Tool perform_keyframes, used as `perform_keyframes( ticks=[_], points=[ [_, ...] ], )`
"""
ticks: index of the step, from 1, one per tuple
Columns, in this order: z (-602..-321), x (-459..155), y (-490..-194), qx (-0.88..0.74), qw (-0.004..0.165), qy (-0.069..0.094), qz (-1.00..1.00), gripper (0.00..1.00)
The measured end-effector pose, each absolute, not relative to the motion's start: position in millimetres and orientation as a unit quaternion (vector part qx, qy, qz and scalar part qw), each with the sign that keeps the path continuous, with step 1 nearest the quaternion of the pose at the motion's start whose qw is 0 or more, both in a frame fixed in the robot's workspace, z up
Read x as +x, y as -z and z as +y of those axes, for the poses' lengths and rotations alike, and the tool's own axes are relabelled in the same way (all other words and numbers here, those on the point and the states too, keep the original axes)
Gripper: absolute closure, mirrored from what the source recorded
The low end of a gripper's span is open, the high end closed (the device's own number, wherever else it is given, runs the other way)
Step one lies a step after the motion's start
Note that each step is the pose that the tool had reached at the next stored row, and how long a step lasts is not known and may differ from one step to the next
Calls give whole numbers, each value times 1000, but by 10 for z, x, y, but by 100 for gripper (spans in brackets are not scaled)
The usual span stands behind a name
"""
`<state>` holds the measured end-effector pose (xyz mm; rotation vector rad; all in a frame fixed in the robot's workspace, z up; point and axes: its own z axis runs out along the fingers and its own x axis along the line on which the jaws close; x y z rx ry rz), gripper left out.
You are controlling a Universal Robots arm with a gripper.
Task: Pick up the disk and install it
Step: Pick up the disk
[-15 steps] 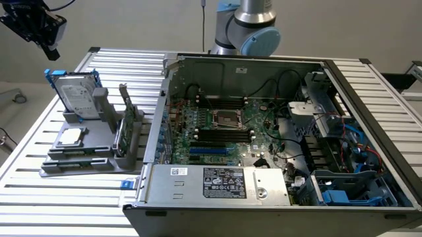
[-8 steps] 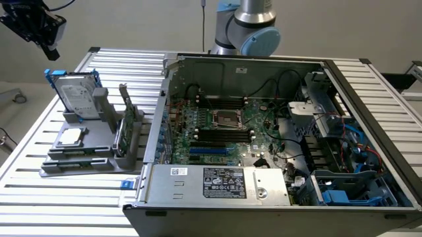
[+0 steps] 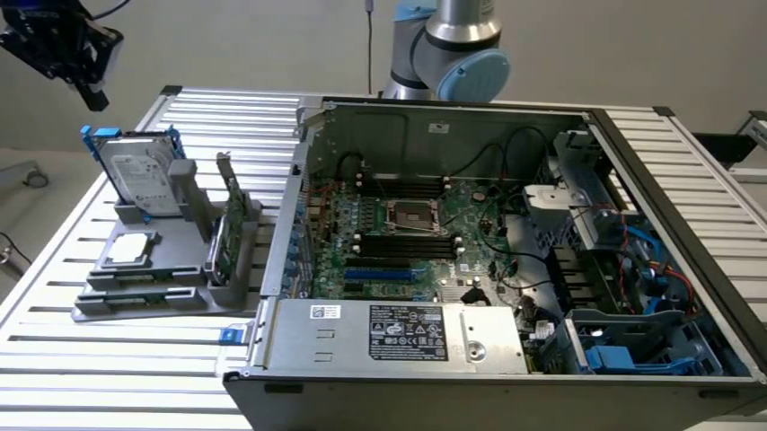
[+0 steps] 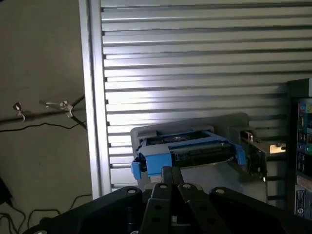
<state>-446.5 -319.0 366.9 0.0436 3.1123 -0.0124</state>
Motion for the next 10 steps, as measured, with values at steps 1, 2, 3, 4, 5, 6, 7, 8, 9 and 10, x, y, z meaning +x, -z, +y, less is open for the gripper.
perform_keyframes(
  ticks=[1,2,3,4,5,6,7,8,9,10],
  points=[
    [-3190,-4465,-3665,5,15,4,1000,89],
    [-3190,-4465,-3661,-4,15,4,1000,89],
    [-3190,-4465,-3656,-13,15,4,1000,89],
    [-3190,-4465,-3652,-22,15,3,1000,89],
    [-3190,-4465,-3648,-31,15,3,999,89],
    [-3190,-4465,-3644,-41,15,3,999,89],
    [-3190,-4465,-3639,-50,15,3,999,89],
    [-3190,-4465,-3635,-59,15,3,998,89],
    [-3190,-4465,-3630,-68,15,3,998,89],
    [-3190,-4465,-3626,-77,15,3,997,89]
  ],
)
